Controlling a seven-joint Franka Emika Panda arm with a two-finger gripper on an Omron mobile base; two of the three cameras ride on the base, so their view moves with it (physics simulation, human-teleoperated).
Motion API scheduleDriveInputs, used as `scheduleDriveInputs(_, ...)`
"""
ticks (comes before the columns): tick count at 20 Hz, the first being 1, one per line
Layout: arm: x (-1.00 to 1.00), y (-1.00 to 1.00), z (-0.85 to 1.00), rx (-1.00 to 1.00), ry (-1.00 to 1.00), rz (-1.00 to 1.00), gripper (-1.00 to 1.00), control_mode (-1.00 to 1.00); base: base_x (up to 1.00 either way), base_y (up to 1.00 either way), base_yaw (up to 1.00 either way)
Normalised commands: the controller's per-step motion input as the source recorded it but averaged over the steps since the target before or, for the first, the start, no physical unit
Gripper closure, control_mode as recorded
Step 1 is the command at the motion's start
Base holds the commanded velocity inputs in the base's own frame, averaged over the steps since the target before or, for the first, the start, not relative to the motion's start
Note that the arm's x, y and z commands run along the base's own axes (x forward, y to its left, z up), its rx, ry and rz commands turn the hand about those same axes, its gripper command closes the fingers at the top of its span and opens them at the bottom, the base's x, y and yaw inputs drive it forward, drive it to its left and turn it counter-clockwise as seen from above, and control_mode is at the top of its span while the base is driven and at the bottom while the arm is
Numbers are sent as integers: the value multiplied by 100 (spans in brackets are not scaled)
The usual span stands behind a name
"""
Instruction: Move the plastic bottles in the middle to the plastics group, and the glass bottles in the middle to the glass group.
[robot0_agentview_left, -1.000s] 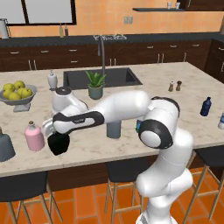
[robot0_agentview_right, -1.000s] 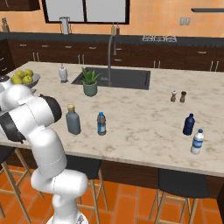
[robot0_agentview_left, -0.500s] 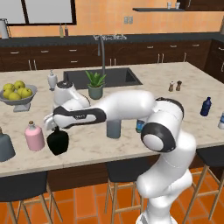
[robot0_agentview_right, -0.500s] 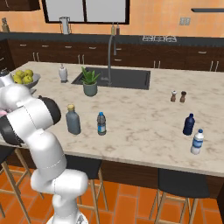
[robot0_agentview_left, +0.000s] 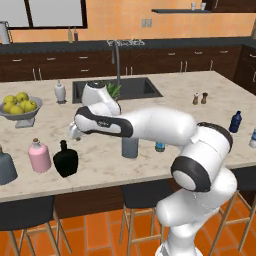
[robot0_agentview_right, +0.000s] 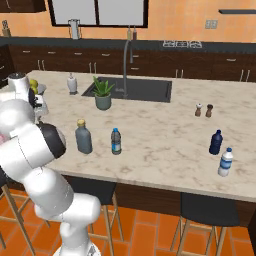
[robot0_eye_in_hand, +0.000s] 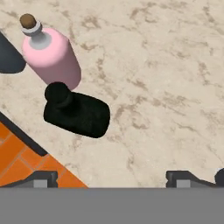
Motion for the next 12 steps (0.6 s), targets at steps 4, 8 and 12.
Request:
scheduleDriveInputs(4,-16,-100,5,0,0,-1,-100,-100,0,0,0)
scheduleDriveInputs(8,-3,-93,3,0,1,-19,-100,-100,0,0,0)
scheduleDriveInputs(12,0,-88,13,0,13,-38,-100,-100,0,0,0)
